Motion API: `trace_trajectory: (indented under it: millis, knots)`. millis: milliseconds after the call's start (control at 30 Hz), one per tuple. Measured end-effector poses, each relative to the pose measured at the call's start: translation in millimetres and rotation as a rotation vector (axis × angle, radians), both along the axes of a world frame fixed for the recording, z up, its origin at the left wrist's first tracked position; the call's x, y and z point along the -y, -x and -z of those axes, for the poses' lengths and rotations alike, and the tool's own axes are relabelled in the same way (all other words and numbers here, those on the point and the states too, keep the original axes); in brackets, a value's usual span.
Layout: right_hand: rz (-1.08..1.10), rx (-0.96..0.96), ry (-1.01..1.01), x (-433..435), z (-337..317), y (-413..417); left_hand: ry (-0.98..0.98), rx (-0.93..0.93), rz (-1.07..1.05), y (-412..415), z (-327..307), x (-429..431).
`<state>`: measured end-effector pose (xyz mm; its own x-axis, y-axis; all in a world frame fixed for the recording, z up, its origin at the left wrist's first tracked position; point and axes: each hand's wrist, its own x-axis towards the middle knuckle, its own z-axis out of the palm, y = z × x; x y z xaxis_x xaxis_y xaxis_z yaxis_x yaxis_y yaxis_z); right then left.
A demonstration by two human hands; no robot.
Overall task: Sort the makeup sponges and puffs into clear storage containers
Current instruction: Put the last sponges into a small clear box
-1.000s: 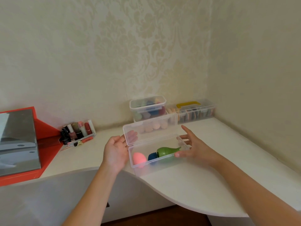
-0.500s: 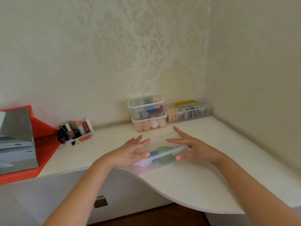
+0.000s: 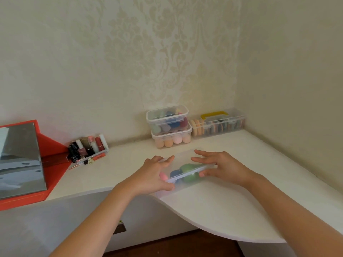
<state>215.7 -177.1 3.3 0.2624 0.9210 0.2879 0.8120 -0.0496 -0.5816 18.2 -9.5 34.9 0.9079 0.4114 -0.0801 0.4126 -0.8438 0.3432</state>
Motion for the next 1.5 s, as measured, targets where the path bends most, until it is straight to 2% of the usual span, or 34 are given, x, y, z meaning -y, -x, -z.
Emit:
trace_trajectory:
  millis: [233, 467, 533, 600, 667, 733, 867, 967, 1333, 1500]
  knots:
    - [0.025, 0.000, -0.056, -4, 4, -1, 0.030, 0.013, -0.026, -2, 3, 5]
    - [0.059, -0.206, -0.060, 7, 0, -13, 0.043, 0.088, -0.062, -18, 2, 16]
    - [0.185, -0.178, -0.156, 14, -4, -18, 0.055, 0.183, -0.075, -30, -3, 25]
    - [0.404, -0.116, -0.233, 19, -9, -25, 0.014, 0.308, -0.077, -46, -16, 35]
    - [0.639, -0.101, -0.169, 23, -8, -36, -0.037, 0.415, -0.075, -68, -38, 40]
    - [0.776, -0.131, 0.001, 24, 1, -49, -0.063, 0.462, -0.088, -93, -66, 38]
    - [0.857, 0.027, 0.259, 18, 22, -71, -0.199, 0.392, -0.052, -146, -114, 27]
    - [0.853, 0.137, 0.336, 9, 29, -83, -0.166, 0.311, -0.003, -183, -133, 15]
    - [0.828, 0.149, 0.317, -14, 30, -104, -0.324, 0.008, 0.068, -274, -110, -24]
    - [0.827, 0.147, 0.319, -23, 32, -112, -0.218, 0.003, 0.085, -291, -94, -39]
